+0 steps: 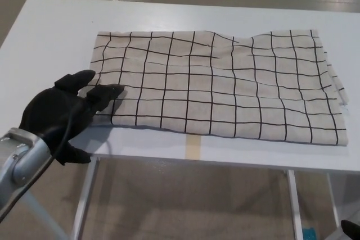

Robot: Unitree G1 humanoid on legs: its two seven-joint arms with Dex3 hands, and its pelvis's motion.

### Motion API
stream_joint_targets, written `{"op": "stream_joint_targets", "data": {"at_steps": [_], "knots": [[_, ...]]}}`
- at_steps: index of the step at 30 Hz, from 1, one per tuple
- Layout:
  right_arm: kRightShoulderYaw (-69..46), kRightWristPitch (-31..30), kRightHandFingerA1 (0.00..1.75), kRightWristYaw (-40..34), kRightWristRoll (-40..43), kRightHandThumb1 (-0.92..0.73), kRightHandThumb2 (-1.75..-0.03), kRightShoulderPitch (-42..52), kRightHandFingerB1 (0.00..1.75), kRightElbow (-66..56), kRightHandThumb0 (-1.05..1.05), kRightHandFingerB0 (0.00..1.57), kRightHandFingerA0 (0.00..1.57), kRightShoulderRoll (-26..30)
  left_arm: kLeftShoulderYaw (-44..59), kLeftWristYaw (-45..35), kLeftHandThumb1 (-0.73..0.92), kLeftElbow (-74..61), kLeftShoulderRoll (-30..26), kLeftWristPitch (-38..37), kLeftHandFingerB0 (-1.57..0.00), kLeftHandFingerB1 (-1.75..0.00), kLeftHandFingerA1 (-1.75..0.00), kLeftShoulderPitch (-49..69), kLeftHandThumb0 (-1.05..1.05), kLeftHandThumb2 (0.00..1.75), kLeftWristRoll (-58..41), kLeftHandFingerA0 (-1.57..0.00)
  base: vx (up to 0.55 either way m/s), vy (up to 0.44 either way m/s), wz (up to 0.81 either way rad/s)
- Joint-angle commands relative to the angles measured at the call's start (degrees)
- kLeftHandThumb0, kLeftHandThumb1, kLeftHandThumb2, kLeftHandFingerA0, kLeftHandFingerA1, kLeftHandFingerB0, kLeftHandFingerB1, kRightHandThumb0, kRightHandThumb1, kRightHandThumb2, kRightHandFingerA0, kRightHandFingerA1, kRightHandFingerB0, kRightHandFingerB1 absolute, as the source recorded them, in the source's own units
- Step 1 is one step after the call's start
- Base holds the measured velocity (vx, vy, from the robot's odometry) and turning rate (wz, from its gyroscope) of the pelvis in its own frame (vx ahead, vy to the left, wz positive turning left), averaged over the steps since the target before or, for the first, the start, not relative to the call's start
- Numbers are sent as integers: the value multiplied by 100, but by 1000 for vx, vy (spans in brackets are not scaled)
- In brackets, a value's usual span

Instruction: Use the left hand to fold a white towel with checkered patterns in half.

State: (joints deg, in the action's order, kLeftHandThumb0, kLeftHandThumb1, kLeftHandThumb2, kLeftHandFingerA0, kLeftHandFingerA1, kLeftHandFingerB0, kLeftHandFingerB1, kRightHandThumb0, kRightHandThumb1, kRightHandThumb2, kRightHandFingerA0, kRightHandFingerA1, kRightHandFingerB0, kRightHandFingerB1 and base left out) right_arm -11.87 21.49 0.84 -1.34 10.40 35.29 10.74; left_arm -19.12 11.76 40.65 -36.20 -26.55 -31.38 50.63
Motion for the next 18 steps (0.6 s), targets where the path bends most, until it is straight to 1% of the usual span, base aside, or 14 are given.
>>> {"op": "stream_joint_targets", "data": {"at_steps": [1, 9, 10, 11, 15, 16, 18], "knots": [[-8, -2, 41, 29, 74, -67, -60, 49, 37, -37, -40, 42, 44, 48, -59, 312, 42, 29, -28, 106, -8, -27, -14, -194, -48, 66, 8, -1, 0, 0, 0], [-1, 54, 41, 4, 67, -67, -60, 63, 37, -4, -40, 42, 44, 29, -61, 111, 42, -223, -58, 116, -7, -27, -14, -207, -49, 67, -62, -3, 0, 0, 0], [-2, 38, 41, 10, 74, -67, -60, 55, 37, -2, -40, 42, 44, 32, -49, 80, 32, -257, -66, 109, -7, -31, -17, -205, -48, 72, -86, 0, 0, 0, 0], [-3, 27, 41, 15, 78, -67, -60, 50, 37, -1, -40, 42, 44, 34, -41, 57, 32, -283, -72, 105, -7, -31, -17, -203, -48, 72, -103, 0, 0, 0, 0], [21, -22, 41, -6, 37, -67, -60, 43, 37, -29, -40, 42, 44, 47, 100, -151, 33, -712, -206, 13, -4, -29, -17, -36, -49, 72, -300, 0, 0, 0, 0], [18, -38, 41, 9, 51, -67, -61, 31, 37, -46, -40, 42, 44, 52, 195, -330, 34, -988, -291, -53, -1, -27, -16, 60, -51, 73, -457, 0, 0, 0, 0], [9, -33, 41, 35, 74, -67, -61, 35, 37, -59, -40, 42, 44, 61, 348, -645, 35, -1469, -425, -146, -1, -27, -15, 253, -51, 73, -732, 0, 0, 0, 0]]}}
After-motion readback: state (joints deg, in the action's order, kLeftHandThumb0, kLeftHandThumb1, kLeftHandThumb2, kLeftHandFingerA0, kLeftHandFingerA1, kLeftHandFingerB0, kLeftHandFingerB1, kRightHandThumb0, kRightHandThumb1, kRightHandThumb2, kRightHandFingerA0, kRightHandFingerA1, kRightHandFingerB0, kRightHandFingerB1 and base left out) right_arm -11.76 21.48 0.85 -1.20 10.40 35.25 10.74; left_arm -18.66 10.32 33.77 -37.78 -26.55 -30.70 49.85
